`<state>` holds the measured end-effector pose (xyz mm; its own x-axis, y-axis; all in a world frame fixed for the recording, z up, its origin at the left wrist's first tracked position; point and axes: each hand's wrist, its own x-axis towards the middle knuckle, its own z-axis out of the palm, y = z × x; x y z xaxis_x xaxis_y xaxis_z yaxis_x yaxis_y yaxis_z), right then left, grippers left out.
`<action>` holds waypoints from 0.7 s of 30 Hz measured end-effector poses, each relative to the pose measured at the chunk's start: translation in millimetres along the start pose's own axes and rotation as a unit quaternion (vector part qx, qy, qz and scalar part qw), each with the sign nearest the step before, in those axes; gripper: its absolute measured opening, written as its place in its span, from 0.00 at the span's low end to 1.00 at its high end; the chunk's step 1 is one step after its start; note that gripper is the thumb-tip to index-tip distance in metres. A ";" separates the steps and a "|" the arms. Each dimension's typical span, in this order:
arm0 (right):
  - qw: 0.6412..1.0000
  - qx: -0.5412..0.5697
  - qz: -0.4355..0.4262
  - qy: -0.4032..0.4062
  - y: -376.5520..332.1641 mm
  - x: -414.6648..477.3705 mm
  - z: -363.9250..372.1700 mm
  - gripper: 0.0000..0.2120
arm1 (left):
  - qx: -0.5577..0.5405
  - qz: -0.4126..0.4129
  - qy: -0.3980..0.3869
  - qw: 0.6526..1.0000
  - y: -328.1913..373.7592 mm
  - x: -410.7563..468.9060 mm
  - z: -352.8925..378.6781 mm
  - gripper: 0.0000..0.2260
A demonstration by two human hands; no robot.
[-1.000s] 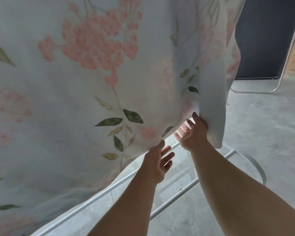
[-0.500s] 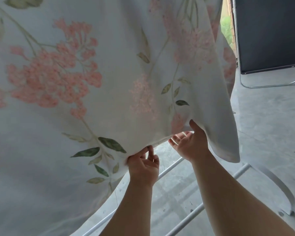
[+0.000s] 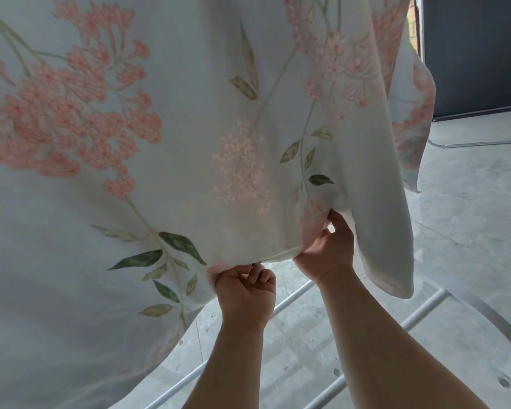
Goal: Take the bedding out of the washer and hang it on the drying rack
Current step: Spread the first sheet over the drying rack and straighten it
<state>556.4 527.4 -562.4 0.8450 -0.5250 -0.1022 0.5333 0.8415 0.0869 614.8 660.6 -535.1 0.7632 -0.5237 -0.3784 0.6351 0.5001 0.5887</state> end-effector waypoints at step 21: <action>0.987 -0.047 -0.118 0.095 -19.9 12.0 -23.8 0.15 | 0.146 0.031 0.124 0.981 10.1 36.7 -2.4 0.07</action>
<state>554.9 507.4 -589.0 0.6699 -0.6820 -0.2936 0.7009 0.7113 -0.0528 649.5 648.1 -544.8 0.8277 -0.2968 -0.4762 0.5531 0.2883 0.7816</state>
